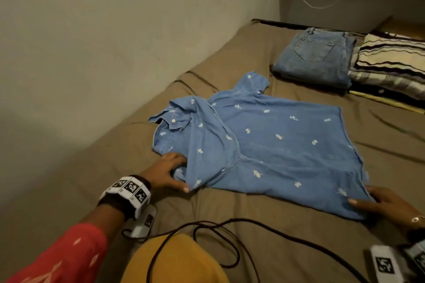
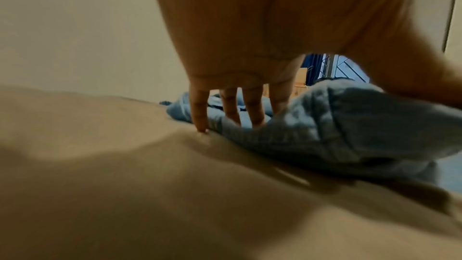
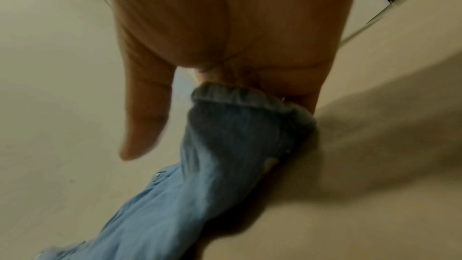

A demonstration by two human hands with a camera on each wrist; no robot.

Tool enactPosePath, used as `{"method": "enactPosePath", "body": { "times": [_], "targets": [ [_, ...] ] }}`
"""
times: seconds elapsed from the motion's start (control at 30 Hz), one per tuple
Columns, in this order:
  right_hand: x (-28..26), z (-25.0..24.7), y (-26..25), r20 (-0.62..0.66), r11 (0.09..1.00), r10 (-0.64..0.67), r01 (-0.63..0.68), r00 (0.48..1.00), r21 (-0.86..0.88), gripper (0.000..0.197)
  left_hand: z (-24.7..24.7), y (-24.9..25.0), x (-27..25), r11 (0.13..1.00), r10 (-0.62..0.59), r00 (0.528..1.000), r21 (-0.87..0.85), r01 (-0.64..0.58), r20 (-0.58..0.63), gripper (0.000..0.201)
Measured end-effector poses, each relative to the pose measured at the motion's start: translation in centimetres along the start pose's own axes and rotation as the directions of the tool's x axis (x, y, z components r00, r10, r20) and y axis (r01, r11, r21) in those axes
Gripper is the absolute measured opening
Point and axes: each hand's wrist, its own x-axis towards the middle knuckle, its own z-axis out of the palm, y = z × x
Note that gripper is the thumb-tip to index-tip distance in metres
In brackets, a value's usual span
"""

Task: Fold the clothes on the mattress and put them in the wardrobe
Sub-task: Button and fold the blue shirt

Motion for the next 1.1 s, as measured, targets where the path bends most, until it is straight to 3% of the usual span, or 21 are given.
{"method": "enactPosePath", "body": {
  "times": [0.07,0.13,0.2,0.27,0.33,0.43,0.47,0.53,0.57,0.6,0.63,0.67,0.77,0.8,0.87,0.93,0.97,1.03,1.07,1.1],
  "targets": [
    [0.0,0.2,0.2,-0.085,0.998,-0.045,0.049,0.995,0.042,0.019,0.2,-0.2,0.1,0.999,0.035,0.999,-0.006,-0.035,-0.003,0.131],
    [-0.3,0.6,-0.4,-0.167,0.989,-0.091,0.109,0.982,0.1,0.011,0.0,0.2,-0.2,0.997,0.045,0.994,0.065,-0.051,0.104,0.135],
    [0.0,0.8,-0.7,-0.193,0.984,-0.153,0.167,0.969,0.057,0.03,0.7,-0.1,-0.4,0.991,0.071,0.995,0.106,-0.078,0.071,0.11],
    [0.0,1.0,-1.0,-0.206,0.983,-0.183,0.183,0.961,-0.021,0.033,0.6,0.3,-0.2,0.996,0.085,0.99,0.044,-0.08,-0.116,0.07],
    [0.0,0.8,-1.7,-0.264,0.954,-0.298,0.295,0.917,-0.051,0.028,-0.8,1.5,0.4,0.99,-0.059,0.947,-0.137,0.016,-0.317,0.04],
    [0.6,0.9,-3.1,-0.431,0.927,-0.363,0.367,0.826,-0.078,0.032,-4.0,3.7,1.8,0.921,-0.143,0.792,-0.372,-0.112,-0.593,0.021],
    [1.0,1.1,-3.1,-0.458,0.933,-0.353,0.344,0.816,-0.105,0.042,-4.8,4.1,2.6,0.913,-0.167,0.794,-0.395,-0.099,-0.584,0.022],
    [1.7,1.9,-2.8,-0.373,0.965,-0.263,0.24,0.89,-0.107,0.063,-5.0,3.7,4.4,0.931,-0.231,0.899,-0.353,0.093,-0.373,0.036],
    [2.1,2.3,-2.6,-0.345,0.98,-0.196,0.174,0.918,-0.095,0.084,-4.7,3.4,5.2,0.937,-0.27,0.938,-0.281,0.205,-0.217,0.043],
    [2.8,2.0,-1.9,-0.322,0.986,-0.155,0.125,0.934,-0.113,0.113,-4.4,3.0,5.9,0.933,-0.307,0.946,-0.227,0.278,-0.105,0.045],
    [3.7,1.5,-1.1,-0.328,0.986,-0.146,0.113,0.933,-0.119,0.132,-4.3,3.1,6.4,0.929,-0.319,0.945,-0.221,0.298,-0.067,0.045],
    [3.9,1.2,-1.4,-0.33,0.986,-0.142,0.104,0.933,-0.129,0.132,-4.5,3.0,7.0,0.916,-0.309,0.947,-0.293,0.272,-0.088,0.041],
    [3.3,0.8,-4.1,-0.44,0.972,-0.201,0.123,0.875,-0.199,0.052,-6.1,4.0,7.5,0.823,-0.244,0.904,-0.568,0.002,-0.35,0.034],
    [3.7,0.6,-4.1,-0.469,0.966,-0.223,0.13,0.854,-0.222,0.045,-6.4,4.0,8.0,0.825,-0.236,0.874,-0.564,-0.051,-0.424,0.034],
    [3.8,0.6,-4.0,-0.443,0.972,-0.158,0.06,0.882,-0.227,0.052,-6.3,3.4,8.4,0.888,-0.267,0.859,-0.459,0.043,-0.436,0.044],
    [3.2,0.6,-3.6,-0.411,0.963,-0.064,-0.051,0.909,-0.265,0.057,-5.8,1.9,7.7,0.906,-0.31,0.882,-0.391,0.161,-0.354,0.076],
    [2.3,0.6,-3.7,-0.424,0.94,-0.096,-0.058,0.9,-0.335,0.057,-5.5,0.9,7.0,0.915,-0.304,0.907,-0.354,0.193,-0.291,0.087],
    [0.4,0.6,-3.9,-0.41,0.796,-0.428,0.121,0.805,-0.593,0.061,-5.1,-1.2,5.2,0.927,-0.289,0.949,-0.284,0.245,-0.126,0.099],
    [-0.5,0.8,-3.9,-0.292,0.655,-0.585,0.229,0.757,-0.72,0.064,-4.8,-2.0,4.4,0.932,-0.268,0.962,-0.269,0.242,-0.062,0.103],
    [-1.5,1.3,-3.8,-0.124,0.492,-0.653,0.294,0.747,-0.82,0.067,-4.5,-2.5,3.6,0.933,-0.244,0.97,-0.276,0.231,-0.016,0.107]
  ]
}}
